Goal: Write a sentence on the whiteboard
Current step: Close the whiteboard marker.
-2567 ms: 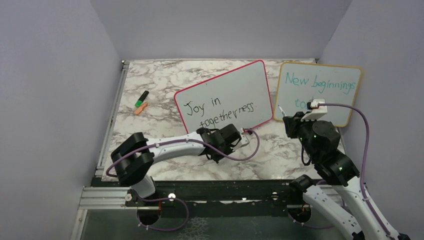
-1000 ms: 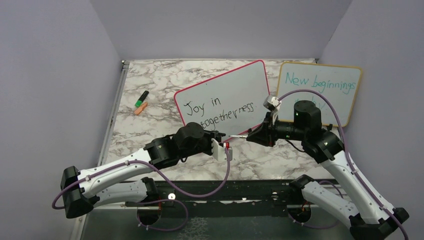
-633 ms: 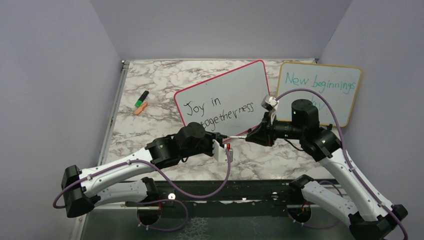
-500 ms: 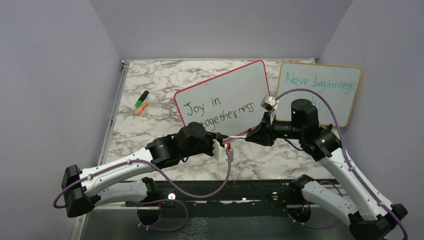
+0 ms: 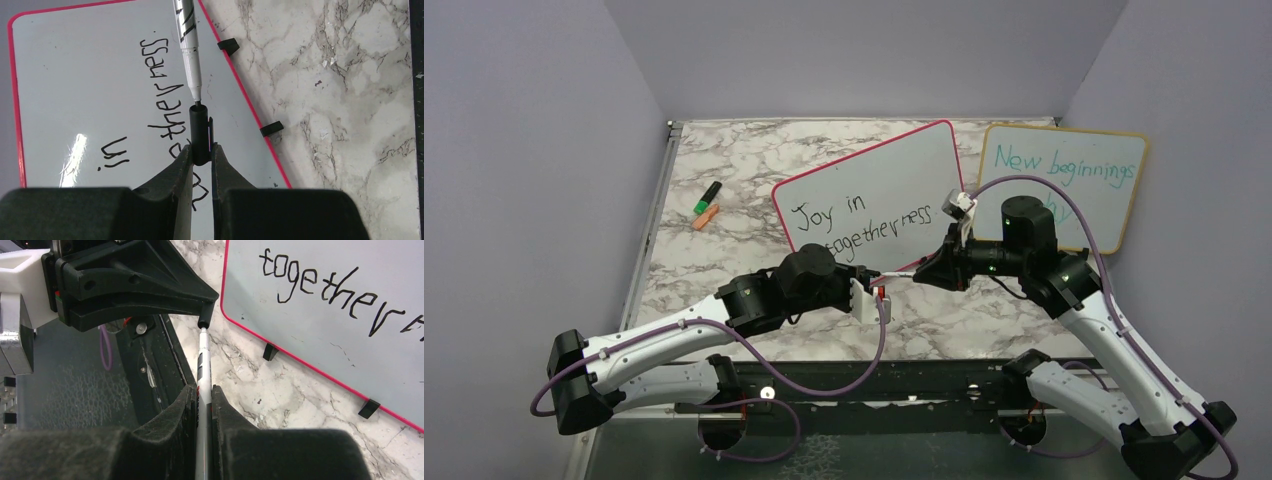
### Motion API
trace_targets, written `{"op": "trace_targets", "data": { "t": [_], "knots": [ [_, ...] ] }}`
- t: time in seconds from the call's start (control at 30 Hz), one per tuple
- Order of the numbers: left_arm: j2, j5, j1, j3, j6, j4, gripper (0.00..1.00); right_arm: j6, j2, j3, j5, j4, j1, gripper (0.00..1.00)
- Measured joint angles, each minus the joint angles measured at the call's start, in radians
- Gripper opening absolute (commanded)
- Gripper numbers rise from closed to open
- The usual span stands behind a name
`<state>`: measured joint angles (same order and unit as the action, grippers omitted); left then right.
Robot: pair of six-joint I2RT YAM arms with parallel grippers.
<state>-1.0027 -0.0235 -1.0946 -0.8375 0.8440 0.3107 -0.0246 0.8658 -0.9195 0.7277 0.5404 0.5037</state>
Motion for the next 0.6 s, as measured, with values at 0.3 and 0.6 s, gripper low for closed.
{"op": "trace_targets", "data": {
  "t": [0.3, 0.6],
  "knots": [
    [-0.014, -0.015, 0.000, -0.020, -0.028, 0.007, 0.00, 0.000, 0.007, 0.000, 0.000, 0.000, 0.000, 0.00],
    [-0.069, -0.022, 0.007, -0.098, -0.081, 0.102, 0.00, 0.000, 0.032, -0.012, 0.000, 0.007, -0.002, 0.01]
  ]
}}
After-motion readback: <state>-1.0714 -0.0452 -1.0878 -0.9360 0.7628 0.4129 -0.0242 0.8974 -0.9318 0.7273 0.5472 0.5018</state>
